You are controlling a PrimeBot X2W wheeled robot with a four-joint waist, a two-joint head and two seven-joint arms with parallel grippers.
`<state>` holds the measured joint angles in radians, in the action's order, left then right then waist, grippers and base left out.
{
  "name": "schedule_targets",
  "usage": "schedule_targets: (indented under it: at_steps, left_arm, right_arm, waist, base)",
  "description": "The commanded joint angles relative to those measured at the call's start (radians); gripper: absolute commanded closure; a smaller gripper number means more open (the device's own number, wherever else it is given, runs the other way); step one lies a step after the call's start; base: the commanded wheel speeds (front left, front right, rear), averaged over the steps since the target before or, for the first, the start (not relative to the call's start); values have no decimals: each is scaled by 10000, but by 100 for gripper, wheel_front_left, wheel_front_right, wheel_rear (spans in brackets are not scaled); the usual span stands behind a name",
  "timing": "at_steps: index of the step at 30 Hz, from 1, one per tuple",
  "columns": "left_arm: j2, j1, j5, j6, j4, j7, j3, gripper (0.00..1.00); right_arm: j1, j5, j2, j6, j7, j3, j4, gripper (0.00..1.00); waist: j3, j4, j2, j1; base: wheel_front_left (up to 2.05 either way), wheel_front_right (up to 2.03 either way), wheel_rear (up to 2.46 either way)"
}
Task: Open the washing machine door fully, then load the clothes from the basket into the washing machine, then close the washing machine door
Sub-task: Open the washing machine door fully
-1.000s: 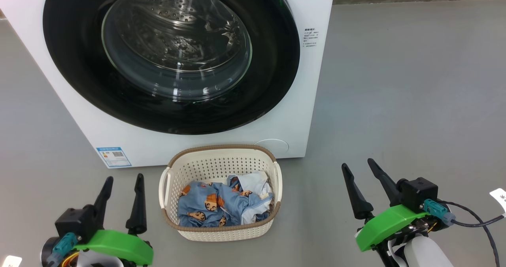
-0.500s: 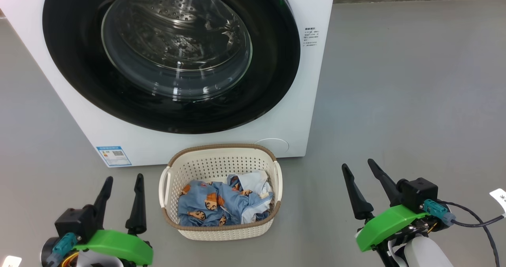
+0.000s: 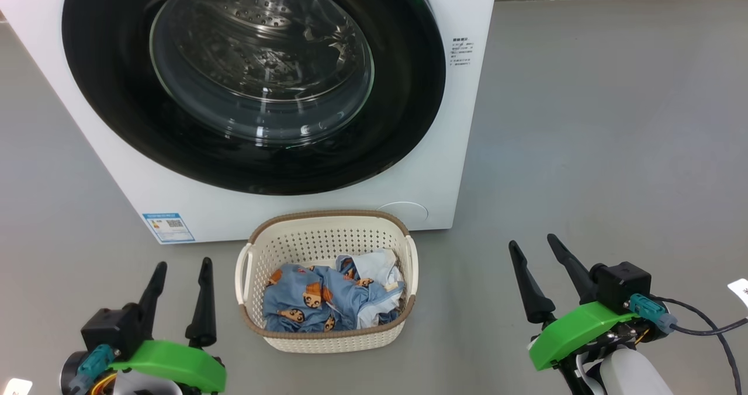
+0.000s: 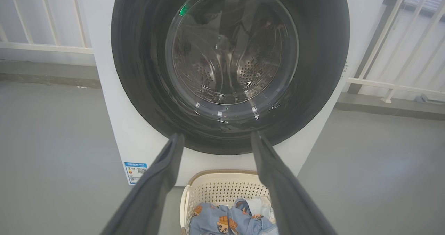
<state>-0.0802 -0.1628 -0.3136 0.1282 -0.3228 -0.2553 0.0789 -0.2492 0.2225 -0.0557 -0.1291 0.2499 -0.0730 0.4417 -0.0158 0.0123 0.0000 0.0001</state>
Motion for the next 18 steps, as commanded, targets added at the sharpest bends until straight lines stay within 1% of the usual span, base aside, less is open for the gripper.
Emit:
schedule_targets:
  at_steps: [1,18]
  left_arm:
    - [-218,-364,8,25,165,-65,-326,0]
    - [-321,-506,-42,25,2,-65,-270,0]
  right_arm:
    - [-381,3,55,-16,118,-186,-240,0]
    - [-628,9,55,-16,118,150,-405,0]
  waist:
    - [-16,-6,0,-1]
    - [-298,-101,0,-1]
  base:
    - [0,0,0]
    - [0,0,0]
